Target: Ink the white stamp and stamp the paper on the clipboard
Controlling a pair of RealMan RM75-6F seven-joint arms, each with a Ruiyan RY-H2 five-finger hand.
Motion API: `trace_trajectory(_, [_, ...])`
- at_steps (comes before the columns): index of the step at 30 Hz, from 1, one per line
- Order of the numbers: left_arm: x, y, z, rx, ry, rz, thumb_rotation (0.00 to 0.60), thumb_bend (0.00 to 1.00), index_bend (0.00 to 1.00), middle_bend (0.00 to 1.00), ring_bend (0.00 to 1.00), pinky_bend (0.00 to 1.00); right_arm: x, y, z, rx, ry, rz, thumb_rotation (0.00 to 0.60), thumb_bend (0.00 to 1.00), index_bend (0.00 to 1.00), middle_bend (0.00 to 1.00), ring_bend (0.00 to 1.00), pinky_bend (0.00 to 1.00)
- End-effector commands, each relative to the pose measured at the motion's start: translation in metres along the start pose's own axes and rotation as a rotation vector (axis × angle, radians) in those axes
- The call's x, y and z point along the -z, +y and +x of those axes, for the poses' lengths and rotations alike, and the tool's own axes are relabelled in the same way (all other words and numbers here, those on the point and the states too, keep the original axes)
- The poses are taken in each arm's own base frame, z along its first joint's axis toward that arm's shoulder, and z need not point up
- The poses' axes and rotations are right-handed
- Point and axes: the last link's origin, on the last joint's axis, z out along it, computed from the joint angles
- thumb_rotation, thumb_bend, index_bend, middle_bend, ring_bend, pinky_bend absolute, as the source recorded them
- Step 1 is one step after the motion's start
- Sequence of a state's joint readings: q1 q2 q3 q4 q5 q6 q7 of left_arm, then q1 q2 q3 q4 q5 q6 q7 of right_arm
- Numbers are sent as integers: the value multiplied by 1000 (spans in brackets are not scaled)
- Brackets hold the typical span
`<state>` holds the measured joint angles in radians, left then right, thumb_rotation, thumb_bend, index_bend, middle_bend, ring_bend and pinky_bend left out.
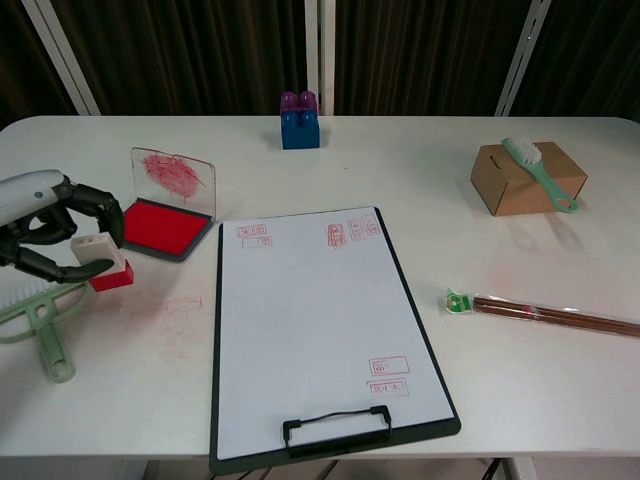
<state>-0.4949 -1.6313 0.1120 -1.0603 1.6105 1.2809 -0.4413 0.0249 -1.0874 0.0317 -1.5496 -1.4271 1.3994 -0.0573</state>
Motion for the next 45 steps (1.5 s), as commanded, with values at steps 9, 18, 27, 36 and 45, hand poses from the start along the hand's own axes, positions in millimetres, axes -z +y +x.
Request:
trace_trajectory(9, [-12, 5, -28, -54, -22, -25, 600, 520, 684, 704, 1000, 982, 0, 2, -2, 1, -9, -9, 600, 263, 0, 0, 0, 0])
trace_trajectory(18, [-12, -1, -31, -69, -12, -29, 600, 517, 669, 697, 1000, 981, 0, 5, -3, 1, -13, -20, 600, 263, 0, 0, 0, 0])
trace_trajectory(27, [-10, -4, -32, -74, -14, -40, 600, 502, 574, 637, 1000, 978, 0, 6, -4, 0, -13, -19, 600, 263, 0, 0, 0, 0])
trace_trajectory(36, [-9, -4, -32, -75, -14, -58, 600, 440, 493, 567, 1000, 978, 0, 7, -4, 1, -16, -24, 600, 264, 0, 0, 0, 0])
trace_trajectory(45, [-7, -6, -31, -86, -9, -66, 600, 412, 464, 536, 1000, 978, 0, 7, -4, 2, -17, -27, 600, 263, 0, 0, 0, 0])
